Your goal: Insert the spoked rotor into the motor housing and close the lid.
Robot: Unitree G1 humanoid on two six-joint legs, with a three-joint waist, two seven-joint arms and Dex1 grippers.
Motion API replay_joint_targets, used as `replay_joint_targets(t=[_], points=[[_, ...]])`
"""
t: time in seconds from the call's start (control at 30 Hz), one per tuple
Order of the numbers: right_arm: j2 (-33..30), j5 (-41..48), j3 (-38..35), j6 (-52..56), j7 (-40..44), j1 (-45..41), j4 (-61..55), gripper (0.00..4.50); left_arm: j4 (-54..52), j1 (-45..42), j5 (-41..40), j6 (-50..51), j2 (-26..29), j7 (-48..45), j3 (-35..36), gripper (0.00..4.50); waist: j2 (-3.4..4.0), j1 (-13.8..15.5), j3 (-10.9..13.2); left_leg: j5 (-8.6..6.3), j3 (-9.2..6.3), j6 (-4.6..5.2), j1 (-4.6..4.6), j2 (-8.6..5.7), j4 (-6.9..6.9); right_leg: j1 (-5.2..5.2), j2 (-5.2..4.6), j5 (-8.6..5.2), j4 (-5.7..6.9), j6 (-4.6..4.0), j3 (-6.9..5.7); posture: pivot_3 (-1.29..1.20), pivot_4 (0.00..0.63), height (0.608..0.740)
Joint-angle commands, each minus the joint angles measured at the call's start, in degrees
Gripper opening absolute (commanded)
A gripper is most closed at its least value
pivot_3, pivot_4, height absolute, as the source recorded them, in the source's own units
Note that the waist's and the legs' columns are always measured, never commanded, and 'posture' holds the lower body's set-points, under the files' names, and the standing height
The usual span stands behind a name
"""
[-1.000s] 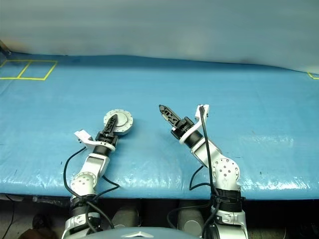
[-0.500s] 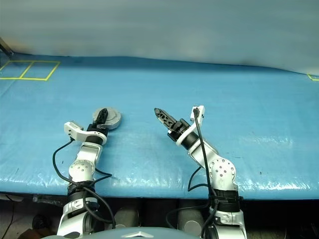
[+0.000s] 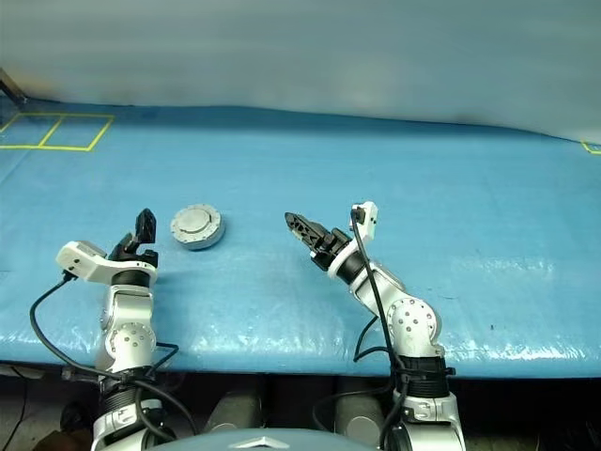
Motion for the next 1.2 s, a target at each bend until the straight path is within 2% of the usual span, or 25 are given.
replay_joint_targets(t=[0.03,0.17,0.3,0.47,0.57,0.6,0.63,1.2], points=[[-1.47,-9.48,2.08,-10.93,6.22,0.39,-2.41,3.5,-5.18,0.89,4.16,-4.12,2.21,-10.0,-6.67,4.44,0.0,0.16,0.0,0.0,0.0,0.0,-0.02,0.0,0.0,-0.01,0.0,0.0,0.0,0.01,0.0,0.0,0.15,0.74],[-7.09,-16.47,3.51,-16.29,12.64,1.22,-2.5,3.5,-10.87,3.3,4.13,0.72,6.58,-22.07,-16.71,4.44,0.01,0.18,0.01,-0.01,0.0,0.0,-0.13,-0.02,0.0,-0.08,-0.01,0.01,-0.04,0.02,0.0,0.0,0.15,0.74],[-15.9,-25.74,5.14,-20.54,17.09,1.89,-1.88,3.5,-12.13,4.09,10.95,4.53,14.76,-30.24,-26.57,4.44,0.06,-0.07,0.03,-0.01,0.0,0.0,-0.09,0.0,-0.02,-0.11,0.0,0.0,0.01,0.0,0.0,0.0,0.15,0.74],[-21.68,-31.89,5.58,-22.72,19.65,2.4,0.57,3.5,-10.08,3.81,14.86,4.87,18.36,-34.31,-31.28,4.44,0.06,-0.28,0.05,-0.01,0.03,0.01,-0.1,0.05,-0.03,-0.16,0.01,-0.02,0.02,-0.02,0.0,0.0,0.15,0.74],[-25.7,-36.85,7.49,-21.56,20.61,3.15,1.43,4.09,-8.87,3.59,17.43,4.3,18.88,-34.98,-32.52,4.5,0.04,0.16,0.07,-0.01,0.04,0.01,-0.14,0.01,-0.02,-0.16,-0.03,-0.02,-0.01,-0.01,0.0,0.0,0.15,0.74],[-26.19,-37.69,7.8,-21.43,20.62,3.24,1.66,4.4,-8.68,3.54,17.84,4.19,18.84,-35.03,-32.63,4.5,0.02,0.23,0.08,-0.02,0.04,0.02,-0.15,0.01,-0.02,-0.16,-0.04,-0.02,-0.02,-0.01,0.0,0.0,0.15,0.74],[-26.55,-38.08,8.06,-21.4,21.12,3.46,2.01,4.46,-8.43,3.5,18.27,4.05,18.73,-35.1,-32.68,4.5,0.01,0.27,0.09,-0.02,0.03,0.02,-0.17,0.01,-0.02,-0.19,-0.03,-0.02,-0.02,-0.01,-0.01,0.0,0.15,0.74],[-24.59,-42.0,8.05,-21.28,20.86,3.91,2.68,4.46,-8.18,3.68,21.61,1.79,16.36,-32.9,-31.76,4.5,0.0,0.34,0.1,-0.02,0.03,0.02,-0.18,0.01,0.02,-0.19,-0.04,-0.01,0.01,0.01,-0.01,0.0,0.15,0.74]])
